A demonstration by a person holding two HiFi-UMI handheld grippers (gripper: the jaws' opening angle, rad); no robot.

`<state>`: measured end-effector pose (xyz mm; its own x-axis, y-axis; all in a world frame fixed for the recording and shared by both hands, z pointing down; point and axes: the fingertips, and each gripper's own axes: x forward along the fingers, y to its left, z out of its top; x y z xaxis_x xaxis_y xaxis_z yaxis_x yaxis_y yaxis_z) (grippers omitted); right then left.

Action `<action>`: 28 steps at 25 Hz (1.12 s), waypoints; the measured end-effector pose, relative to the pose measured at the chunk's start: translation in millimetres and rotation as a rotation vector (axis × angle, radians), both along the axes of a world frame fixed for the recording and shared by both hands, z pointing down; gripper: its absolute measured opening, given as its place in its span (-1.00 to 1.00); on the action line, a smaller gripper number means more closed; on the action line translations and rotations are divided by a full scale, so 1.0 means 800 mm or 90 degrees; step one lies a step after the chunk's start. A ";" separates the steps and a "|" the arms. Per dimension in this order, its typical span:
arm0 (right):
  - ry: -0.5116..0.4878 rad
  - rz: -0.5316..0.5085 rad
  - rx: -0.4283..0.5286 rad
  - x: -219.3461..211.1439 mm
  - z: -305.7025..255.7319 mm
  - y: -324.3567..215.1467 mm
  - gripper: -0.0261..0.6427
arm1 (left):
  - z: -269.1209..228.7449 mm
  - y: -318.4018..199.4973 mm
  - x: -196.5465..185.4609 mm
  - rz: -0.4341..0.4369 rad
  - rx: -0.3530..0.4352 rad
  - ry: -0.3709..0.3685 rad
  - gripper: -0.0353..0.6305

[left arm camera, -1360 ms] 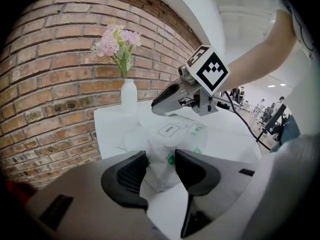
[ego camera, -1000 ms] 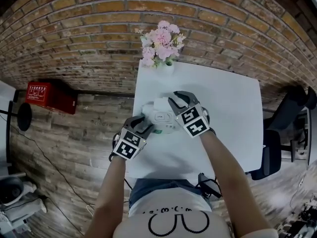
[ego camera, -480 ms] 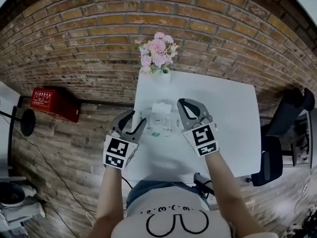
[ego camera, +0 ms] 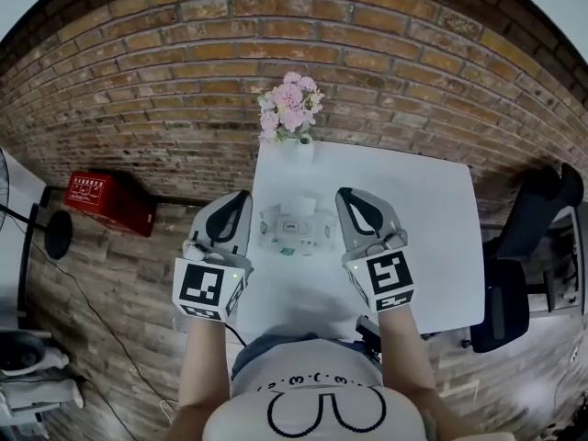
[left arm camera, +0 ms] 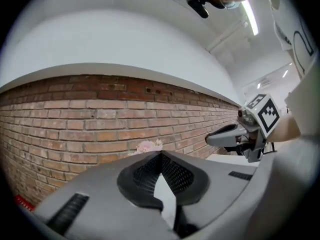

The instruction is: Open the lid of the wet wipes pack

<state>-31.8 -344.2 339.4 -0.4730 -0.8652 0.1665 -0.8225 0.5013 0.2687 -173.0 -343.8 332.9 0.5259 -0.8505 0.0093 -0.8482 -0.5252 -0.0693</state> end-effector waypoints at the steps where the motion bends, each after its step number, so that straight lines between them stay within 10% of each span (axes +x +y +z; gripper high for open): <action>1: -0.002 0.001 0.007 0.002 -0.008 0.004 -0.93 | -0.009 0.002 0.000 -0.003 0.011 -0.002 -0.90; 28: -0.026 0.010 0.080 0.012 -0.070 0.029 -0.93 | -0.064 0.014 0.000 -0.031 0.074 0.005 -0.90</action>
